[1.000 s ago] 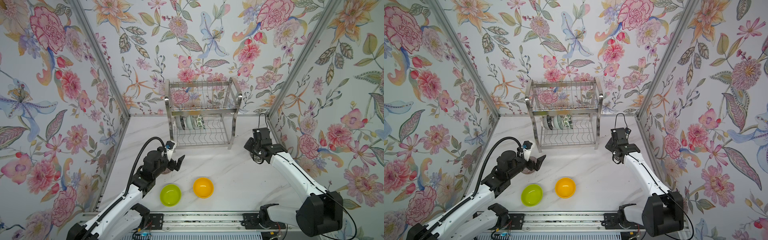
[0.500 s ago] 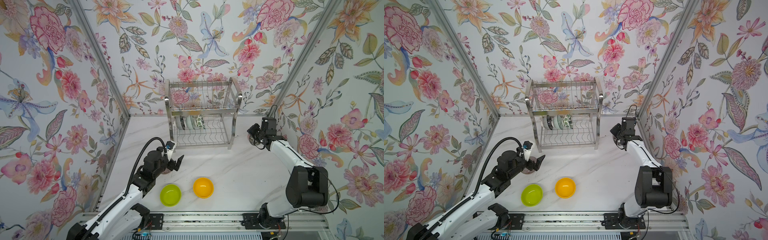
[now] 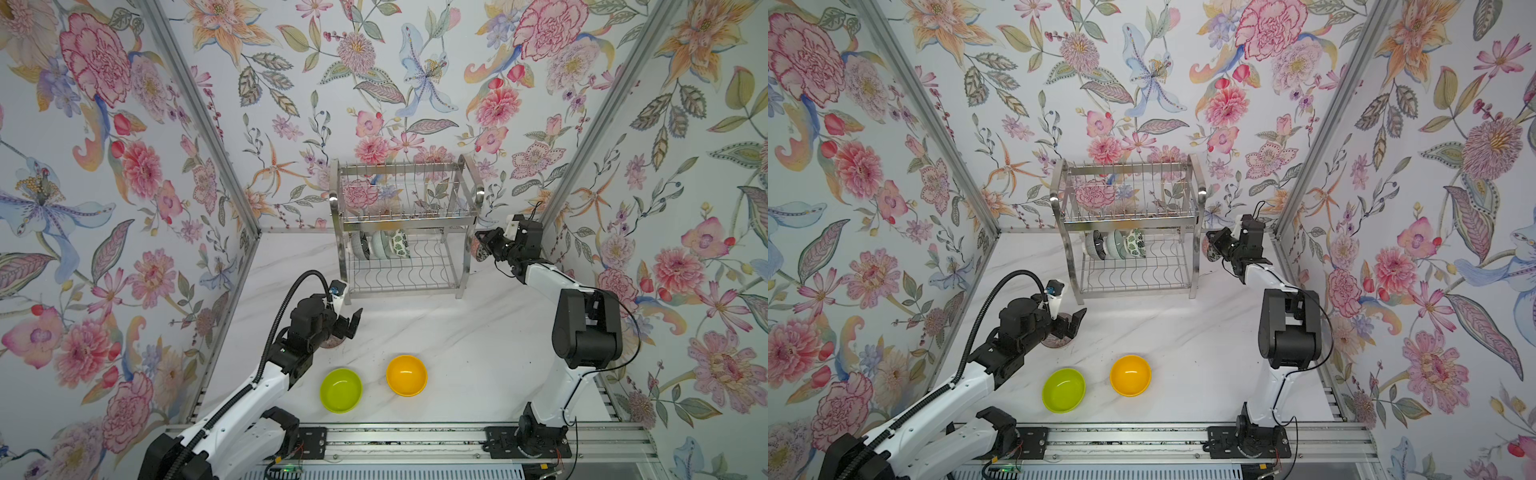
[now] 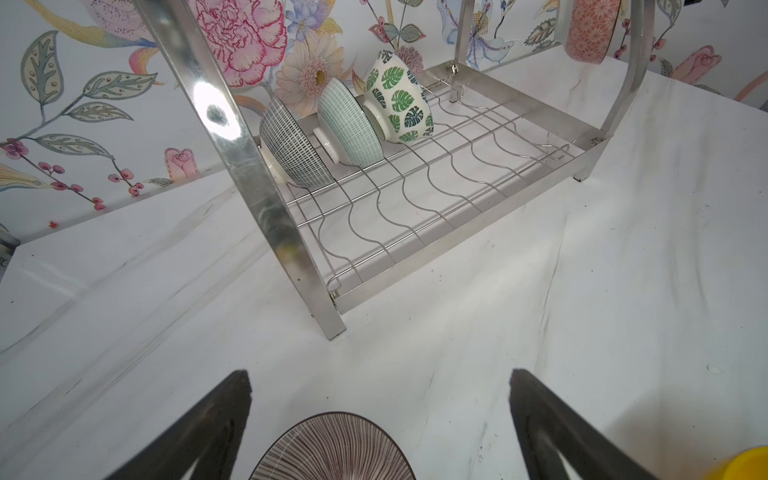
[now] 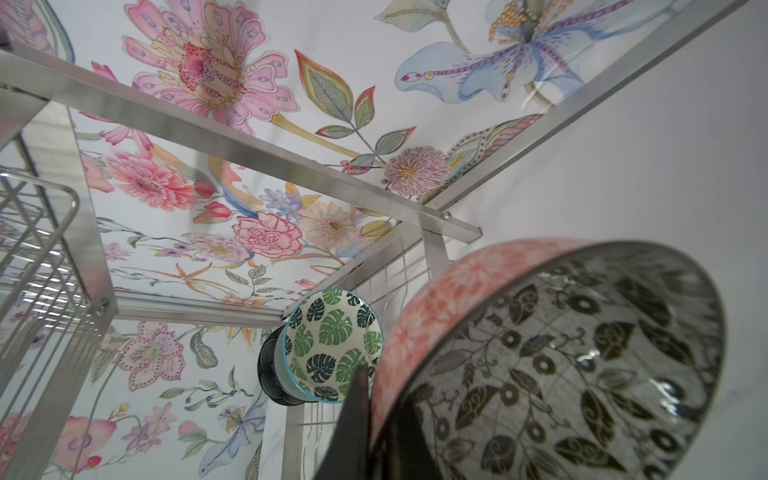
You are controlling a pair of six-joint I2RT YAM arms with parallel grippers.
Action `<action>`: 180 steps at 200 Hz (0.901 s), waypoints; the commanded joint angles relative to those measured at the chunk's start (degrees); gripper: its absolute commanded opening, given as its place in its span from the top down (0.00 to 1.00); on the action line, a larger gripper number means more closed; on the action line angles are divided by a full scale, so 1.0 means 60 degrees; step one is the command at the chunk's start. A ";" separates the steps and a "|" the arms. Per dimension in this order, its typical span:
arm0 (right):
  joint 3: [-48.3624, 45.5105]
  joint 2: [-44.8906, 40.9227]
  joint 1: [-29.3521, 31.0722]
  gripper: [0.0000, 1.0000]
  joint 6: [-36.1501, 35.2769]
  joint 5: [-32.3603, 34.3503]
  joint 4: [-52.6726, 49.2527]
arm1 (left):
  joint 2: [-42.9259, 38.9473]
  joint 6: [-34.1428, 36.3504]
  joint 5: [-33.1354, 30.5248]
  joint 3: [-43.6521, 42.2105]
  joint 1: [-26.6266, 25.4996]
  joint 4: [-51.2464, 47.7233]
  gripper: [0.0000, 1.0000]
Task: Load the bowls into the dish rack
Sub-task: 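Carry the pink leaf-pattern bowl with the right gripper toward the rack, then lower the pink bowl upright beside the leaf-print bowl with the right gripper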
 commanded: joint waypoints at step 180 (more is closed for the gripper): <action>0.2537 0.2987 0.0054 1.00 0.1226 -0.5757 0.4854 | -0.0056 0.0066 0.1301 -0.0468 0.0523 0.1140 0.01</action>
